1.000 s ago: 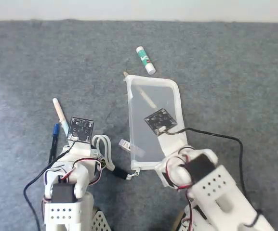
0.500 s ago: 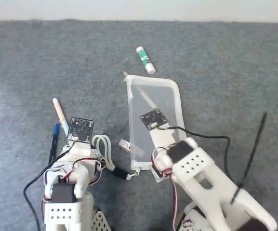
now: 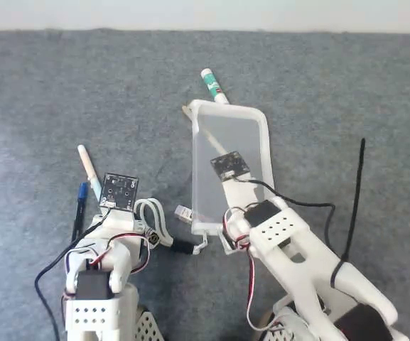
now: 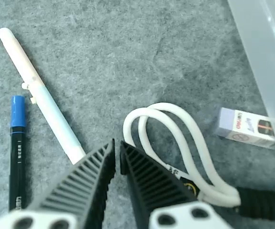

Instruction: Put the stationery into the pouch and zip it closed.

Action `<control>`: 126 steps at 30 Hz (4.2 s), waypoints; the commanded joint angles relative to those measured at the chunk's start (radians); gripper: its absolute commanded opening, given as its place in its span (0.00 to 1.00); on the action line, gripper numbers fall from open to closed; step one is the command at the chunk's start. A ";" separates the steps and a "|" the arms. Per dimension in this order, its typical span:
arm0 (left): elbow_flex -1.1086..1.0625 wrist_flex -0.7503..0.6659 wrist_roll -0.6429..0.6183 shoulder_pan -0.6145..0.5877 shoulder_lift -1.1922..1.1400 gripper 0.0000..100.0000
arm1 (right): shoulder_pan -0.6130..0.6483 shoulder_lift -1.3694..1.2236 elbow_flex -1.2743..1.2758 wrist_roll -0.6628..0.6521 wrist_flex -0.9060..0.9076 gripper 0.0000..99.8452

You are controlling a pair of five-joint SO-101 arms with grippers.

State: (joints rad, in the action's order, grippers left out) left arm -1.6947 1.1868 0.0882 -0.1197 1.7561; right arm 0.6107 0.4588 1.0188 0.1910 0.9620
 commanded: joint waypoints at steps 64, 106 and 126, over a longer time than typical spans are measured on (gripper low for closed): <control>0.005 0.006 0.005 -0.002 0.011 0.01 | 0.254 -0.031 -0.285 0.439 -0.067 0.18; 0.005 0.006 0.005 -0.002 0.011 0.01 | 0.163 -0.639 -0.641 0.585 0.042 0.11; 0.005 0.006 0.005 -0.002 0.011 0.01 | 0.051 -0.628 -0.836 0.282 0.398 0.01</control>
State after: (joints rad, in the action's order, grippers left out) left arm -1.6947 1.1868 0.0882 -0.1197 1.7561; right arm 0.6997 -0.1765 0.2547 0.5608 1.3088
